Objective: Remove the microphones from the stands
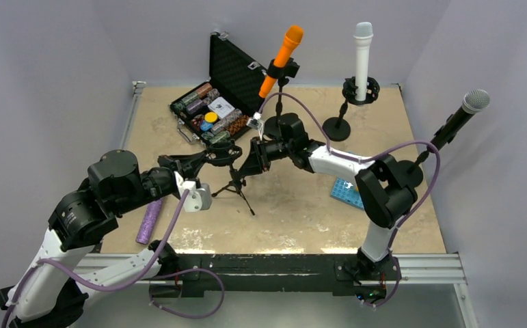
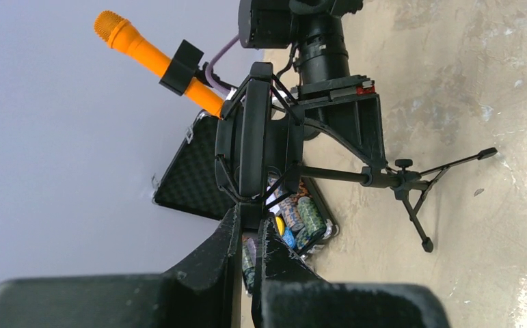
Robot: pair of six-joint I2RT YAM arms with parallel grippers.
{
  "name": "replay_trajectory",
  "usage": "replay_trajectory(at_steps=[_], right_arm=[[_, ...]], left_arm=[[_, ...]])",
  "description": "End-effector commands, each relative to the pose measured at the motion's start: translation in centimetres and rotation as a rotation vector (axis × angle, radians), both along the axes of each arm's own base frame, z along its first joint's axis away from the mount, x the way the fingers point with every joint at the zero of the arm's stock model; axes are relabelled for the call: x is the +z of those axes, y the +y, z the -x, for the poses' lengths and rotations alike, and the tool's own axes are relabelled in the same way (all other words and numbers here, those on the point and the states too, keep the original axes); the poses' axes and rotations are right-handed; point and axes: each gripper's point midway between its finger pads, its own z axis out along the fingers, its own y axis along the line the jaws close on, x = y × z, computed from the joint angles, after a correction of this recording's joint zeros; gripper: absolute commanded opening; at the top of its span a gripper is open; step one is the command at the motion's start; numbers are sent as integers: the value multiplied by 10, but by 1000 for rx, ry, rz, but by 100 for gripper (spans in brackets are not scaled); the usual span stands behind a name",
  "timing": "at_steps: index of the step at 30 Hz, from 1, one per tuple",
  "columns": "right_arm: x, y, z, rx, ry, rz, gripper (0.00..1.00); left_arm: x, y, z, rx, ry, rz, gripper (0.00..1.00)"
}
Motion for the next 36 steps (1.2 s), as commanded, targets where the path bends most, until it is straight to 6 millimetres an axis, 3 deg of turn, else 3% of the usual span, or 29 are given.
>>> replay_trajectory(at_steps=[1,10,20,22,23,26,28,32,36], right_arm=[[23,3,2,38,-422,-66,0],[11,-3,21,138,-1024,-63,0],[8,-3,31,181,-1981,-136,0],[12,-4,33,150,-2102,-176,0],[13,-3,33,137,-2134,-185,9],[17,-3,29,88,-2117,-163,56],[20,-7,32,94,-2063,-148,73],[20,-25,45,142,-1851,-75,84],[18,-52,56,90,-1447,48,85]], left_arm=[[23,14,-5,77,-59,52,0],[25,23,-3,109,-56,57,0],[15,29,0,116,-40,42,0],[13,28,0,116,-38,39,0],[13,28,0,114,-38,38,0],[10,27,1,108,-33,35,0],[10,26,2,102,-32,39,0],[12,24,6,73,-40,42,0],[11,21,11,28,-64,28,0]])
